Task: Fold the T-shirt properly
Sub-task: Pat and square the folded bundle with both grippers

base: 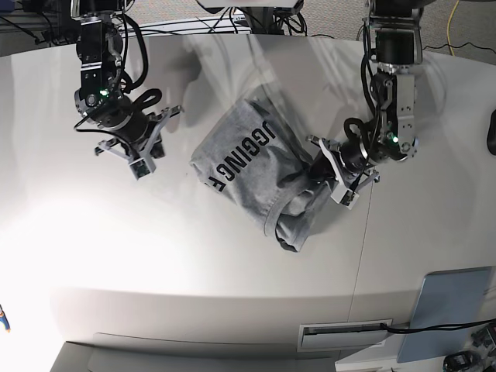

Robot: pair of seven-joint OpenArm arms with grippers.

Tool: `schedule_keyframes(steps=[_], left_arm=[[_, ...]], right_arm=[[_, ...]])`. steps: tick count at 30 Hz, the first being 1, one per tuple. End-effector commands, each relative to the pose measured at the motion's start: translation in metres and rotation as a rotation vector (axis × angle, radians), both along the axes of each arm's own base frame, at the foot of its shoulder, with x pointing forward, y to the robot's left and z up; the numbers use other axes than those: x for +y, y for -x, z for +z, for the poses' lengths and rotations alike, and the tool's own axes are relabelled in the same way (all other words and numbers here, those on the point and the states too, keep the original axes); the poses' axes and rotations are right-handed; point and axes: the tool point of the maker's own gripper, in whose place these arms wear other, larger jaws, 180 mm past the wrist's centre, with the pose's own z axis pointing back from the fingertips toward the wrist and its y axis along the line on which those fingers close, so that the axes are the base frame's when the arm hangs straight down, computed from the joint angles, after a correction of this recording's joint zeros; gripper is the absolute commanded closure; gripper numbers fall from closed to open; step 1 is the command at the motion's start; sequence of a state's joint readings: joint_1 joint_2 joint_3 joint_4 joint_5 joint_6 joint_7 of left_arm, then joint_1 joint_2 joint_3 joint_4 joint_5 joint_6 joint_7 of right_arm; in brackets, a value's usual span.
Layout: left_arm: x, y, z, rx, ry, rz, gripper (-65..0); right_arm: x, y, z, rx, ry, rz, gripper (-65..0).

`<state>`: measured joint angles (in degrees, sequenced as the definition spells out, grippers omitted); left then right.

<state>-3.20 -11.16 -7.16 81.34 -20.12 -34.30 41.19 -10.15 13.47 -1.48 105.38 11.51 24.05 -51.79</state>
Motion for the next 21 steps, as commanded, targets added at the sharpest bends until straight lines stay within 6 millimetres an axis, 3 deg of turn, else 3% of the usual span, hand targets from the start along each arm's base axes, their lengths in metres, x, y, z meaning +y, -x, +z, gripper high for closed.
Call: schedule_keyframes(steps=[1,8,17,21], left_arm=[[-0.003,-0.011,0.023,-0.073,0.037,0.000,0.0],[-0.013,0.009,0.046,-0.134,0.061,-0.022,0.0],[-0.018,0.054,0.037,-0.092,0.050,-0.043,0.0],[-0.017,0.073,0.026,-0.062,0.074,-0.015,0.0]], right_arm=[[0.001,-0.013,0.016,-0.068,0.000,0.013,0.0],[-0.008,-0.038,0.032,-0.145,0.024,-0.028,0.0],[-0.020,-0.068,0.021,-0.128,0.013,-0.065,0.0],[-0.010,-0.074,0.013,-0.106,0.011,-0.034,0.0]])
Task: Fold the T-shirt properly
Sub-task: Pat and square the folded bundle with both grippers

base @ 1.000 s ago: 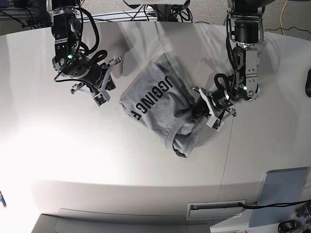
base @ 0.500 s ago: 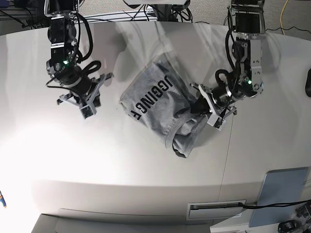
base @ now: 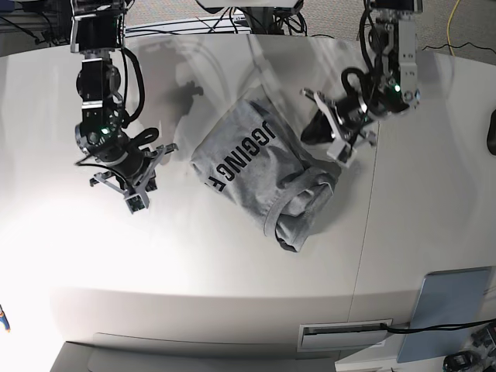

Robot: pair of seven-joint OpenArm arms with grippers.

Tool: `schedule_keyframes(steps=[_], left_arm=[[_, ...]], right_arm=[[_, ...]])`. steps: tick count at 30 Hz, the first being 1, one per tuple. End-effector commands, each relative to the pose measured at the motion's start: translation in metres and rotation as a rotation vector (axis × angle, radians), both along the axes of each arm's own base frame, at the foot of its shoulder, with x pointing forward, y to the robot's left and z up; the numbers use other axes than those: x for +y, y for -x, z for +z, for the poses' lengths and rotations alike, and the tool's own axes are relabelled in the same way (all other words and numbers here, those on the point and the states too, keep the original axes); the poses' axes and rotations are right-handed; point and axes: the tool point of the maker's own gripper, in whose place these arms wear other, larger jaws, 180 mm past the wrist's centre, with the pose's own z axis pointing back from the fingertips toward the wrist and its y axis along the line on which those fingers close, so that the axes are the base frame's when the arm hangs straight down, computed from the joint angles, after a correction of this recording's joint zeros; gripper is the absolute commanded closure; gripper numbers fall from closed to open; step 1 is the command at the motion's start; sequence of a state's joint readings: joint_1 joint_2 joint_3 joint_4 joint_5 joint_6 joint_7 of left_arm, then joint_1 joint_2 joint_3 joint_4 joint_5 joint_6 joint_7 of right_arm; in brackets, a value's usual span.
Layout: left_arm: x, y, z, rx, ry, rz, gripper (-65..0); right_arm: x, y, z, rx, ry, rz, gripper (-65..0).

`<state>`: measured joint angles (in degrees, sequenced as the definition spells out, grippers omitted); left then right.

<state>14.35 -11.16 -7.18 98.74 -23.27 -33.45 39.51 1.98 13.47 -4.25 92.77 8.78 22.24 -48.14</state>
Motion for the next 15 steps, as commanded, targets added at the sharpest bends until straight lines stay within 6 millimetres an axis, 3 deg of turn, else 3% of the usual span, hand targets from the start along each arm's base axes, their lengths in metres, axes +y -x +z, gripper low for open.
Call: schedule_keyframes(steps=[1,8,15], left_arm=[[0.001,-0.005,0.010,-0.040,0.031,0.032,0.0],[0.031,-0.012,-0.010,-0.065,-0.052,0.198,0.0],[0.040,-0.054,-0.014,-0.095,-0.056,0.228,0.0]], right_arm=[[0.004,-0.012,0.012,-0.049,-0.004,0.020,0.0],[0.048,0.003,-0.009,0.014,0.029,0.155,0.0],[0.061,0.032,-0.028,0.090,0.041,0.173,0.0]])
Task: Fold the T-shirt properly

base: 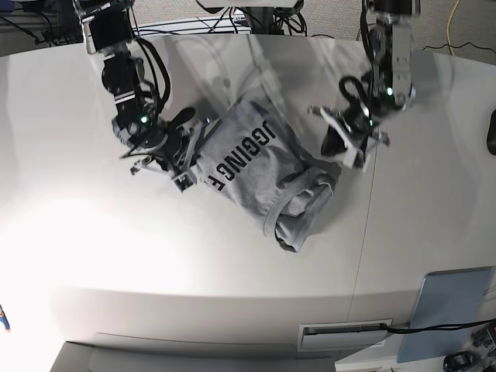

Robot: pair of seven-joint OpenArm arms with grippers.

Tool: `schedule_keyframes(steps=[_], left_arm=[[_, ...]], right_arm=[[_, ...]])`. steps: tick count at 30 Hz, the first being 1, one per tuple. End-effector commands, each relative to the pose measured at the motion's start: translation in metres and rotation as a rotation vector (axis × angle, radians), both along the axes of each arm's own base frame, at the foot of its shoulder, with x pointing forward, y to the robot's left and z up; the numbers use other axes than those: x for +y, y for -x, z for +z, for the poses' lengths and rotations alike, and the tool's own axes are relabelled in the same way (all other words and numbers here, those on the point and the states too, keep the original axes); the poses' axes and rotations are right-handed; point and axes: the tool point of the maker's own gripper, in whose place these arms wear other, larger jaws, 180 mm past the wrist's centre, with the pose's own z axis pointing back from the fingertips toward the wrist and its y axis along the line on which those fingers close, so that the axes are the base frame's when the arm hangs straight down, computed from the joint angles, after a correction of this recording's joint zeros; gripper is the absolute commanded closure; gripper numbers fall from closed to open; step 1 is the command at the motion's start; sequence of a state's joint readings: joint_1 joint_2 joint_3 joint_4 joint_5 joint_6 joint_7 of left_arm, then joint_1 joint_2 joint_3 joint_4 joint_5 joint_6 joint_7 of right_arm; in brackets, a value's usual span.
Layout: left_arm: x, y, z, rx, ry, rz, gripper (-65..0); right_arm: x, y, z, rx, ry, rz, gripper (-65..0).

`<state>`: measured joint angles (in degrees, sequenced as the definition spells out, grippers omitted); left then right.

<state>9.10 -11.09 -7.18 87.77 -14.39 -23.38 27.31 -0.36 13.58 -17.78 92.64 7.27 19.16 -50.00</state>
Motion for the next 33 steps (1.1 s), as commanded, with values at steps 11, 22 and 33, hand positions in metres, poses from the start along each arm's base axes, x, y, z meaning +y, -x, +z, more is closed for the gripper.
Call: schedule_keyframes(steps=[11,22,33], left_arm=[[0.009,-0.110,0.027,-0.109,0.065,0.032,0.0],[0.004,-0.127,0.038,-0.102,0.025,-0.054,0.0],[0.015,-0.038,0.043,-0.092,-0.051,-0.070,0.0]], right_arm=[[0.021,0.045,0.018,-0.026,-0.052,0.049,0.0],[0.007,0.054,0.025,-0.043,-0.043,-0.070,0.0],[-0.099,0.068,0.075,-0.141,0.018,-0.384,0.0]])
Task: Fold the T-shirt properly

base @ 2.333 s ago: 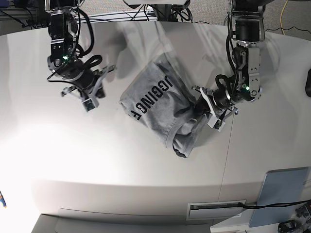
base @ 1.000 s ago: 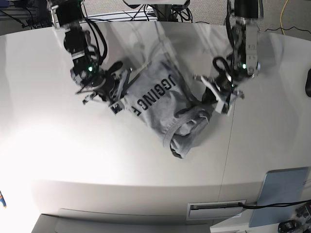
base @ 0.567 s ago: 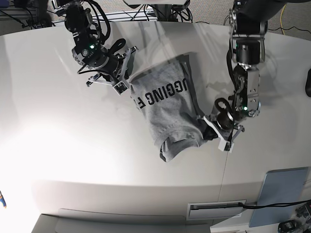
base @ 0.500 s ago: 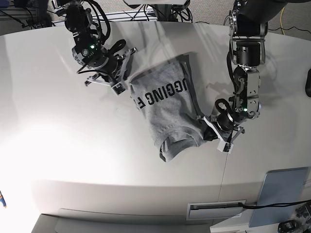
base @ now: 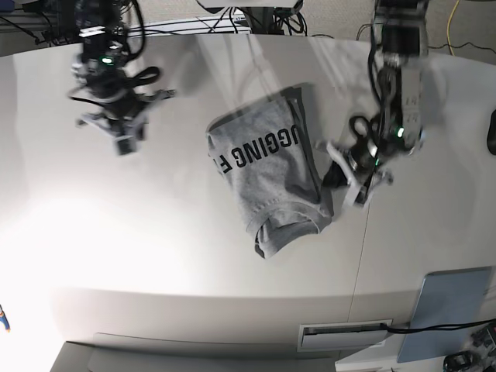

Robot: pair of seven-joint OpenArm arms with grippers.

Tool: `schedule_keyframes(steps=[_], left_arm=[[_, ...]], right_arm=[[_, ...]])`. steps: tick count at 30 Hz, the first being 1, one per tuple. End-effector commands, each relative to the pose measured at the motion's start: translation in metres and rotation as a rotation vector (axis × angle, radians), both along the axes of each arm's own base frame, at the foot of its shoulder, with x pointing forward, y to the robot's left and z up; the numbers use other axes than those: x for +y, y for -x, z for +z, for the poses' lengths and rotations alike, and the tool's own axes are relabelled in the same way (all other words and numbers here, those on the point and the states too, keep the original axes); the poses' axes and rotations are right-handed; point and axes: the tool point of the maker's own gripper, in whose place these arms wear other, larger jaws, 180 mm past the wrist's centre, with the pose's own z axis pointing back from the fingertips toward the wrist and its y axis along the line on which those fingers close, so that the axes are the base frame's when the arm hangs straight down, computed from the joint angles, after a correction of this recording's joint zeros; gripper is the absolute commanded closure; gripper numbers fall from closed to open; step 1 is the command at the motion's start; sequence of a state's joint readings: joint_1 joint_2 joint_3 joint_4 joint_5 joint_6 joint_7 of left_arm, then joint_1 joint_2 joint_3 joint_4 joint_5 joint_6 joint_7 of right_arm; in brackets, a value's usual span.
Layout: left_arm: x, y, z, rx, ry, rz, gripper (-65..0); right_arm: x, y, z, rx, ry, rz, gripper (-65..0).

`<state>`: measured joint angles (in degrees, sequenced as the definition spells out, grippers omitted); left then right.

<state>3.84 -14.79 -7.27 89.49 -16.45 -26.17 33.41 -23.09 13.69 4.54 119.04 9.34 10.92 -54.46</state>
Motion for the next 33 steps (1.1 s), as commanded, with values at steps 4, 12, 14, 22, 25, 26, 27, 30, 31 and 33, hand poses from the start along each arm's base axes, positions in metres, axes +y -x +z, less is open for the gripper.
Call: schedule_keyframes(steps=[4,12,14,22,25,26,27,30,31,33], left_arm=[[0.015,0.039,0.017,-0.040,-0.035,0.038,0.0],[0.037,0.149,0.022,0.090,0.057,0.109,0.0],[0.044,0.178,0.014,0.155,0.055,0.115,0.0],[0.063,0.302,-0.045,0.511,-0.013,0.142,0.0],[0.063,0.338,-0.072,0.630,0.039,0.139,0.0],[0.063,0.350,-0.082,0.669,0.064,0.148,0.0],[0.064,0.361,-0.091,0.707,0.085,0.162,-1.3],[0.070,0.386,-0.121,0.786,0.146,0.240,-7.9],[0.072,0.392,-0.131,0.800,0.166,0.273,-10.2],[0.076,0.402,-0.152,0.824,0.179,0.333,-13.6]], right_arm=[[-0.041,0.023,0.027,-0.028,0.041,-0.096,0.0],[-0.073,0.109,0.032,0.133,0.056,-0.162,0.0],[-0.078,0.134,0.027,0.202,0.067,-0.173,0.0],[-0.072,0.241,0.000,0.547,0.057,-0.196,0.0],[-0.072,0.276,-0.024,0.648,0.018,-0.230,0.0],[-0.073,0.288,-0.034,0.677,0.003,-0.238,0.0],[-0.075,0.298,-0.045,0.700,-0.012,-0.247,0.0],[-0.087,0.325,-0.083,0.753,-0.051,-0.300,0.0],[-0.092,0.332,-0.097,0.770,-0.059,-0.321,0.0],[-0.101,0.345,-0.126,0.805,-0.080,-0.345,0.0]])
